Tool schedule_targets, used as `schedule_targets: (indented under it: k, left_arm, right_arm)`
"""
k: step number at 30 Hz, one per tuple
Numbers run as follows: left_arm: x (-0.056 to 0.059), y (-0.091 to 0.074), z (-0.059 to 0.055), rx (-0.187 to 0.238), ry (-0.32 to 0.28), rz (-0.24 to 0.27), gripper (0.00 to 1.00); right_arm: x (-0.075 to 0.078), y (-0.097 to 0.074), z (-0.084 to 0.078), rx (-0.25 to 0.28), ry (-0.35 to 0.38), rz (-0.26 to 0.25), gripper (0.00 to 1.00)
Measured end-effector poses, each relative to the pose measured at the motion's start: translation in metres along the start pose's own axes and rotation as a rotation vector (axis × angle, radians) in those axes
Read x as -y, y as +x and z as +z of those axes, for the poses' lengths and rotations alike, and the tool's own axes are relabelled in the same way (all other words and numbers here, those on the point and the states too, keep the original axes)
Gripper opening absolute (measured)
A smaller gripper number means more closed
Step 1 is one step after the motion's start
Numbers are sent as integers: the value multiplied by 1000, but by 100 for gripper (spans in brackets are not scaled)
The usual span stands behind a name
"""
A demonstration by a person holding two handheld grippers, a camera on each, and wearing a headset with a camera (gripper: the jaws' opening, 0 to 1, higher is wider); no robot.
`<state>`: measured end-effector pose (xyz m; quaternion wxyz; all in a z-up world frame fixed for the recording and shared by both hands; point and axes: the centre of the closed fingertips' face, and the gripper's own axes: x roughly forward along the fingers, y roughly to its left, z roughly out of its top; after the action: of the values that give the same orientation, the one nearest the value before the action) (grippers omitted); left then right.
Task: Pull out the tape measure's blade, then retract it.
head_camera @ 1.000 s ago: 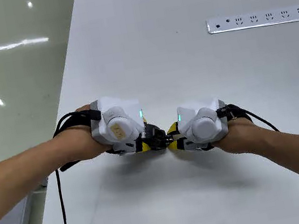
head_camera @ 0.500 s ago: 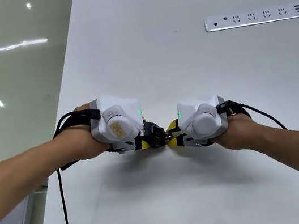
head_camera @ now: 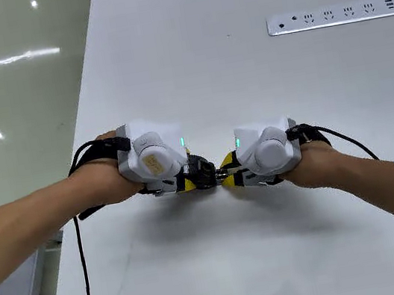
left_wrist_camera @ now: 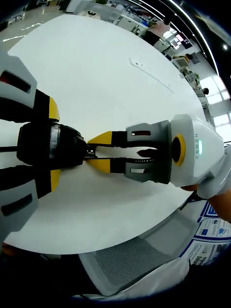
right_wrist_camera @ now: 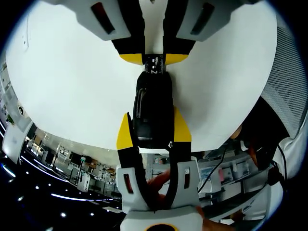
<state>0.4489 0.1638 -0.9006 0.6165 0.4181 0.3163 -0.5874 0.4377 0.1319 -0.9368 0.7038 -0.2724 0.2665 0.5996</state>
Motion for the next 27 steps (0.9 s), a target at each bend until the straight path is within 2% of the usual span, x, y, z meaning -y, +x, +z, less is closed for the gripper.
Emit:
schedule_targets:
  k: [27]
  left_arm:
    - [1, 0, 0, -4, 7, -10, 30]
  right_arm:
    - [-1, -14, -14, -15, 26, -2, 12]
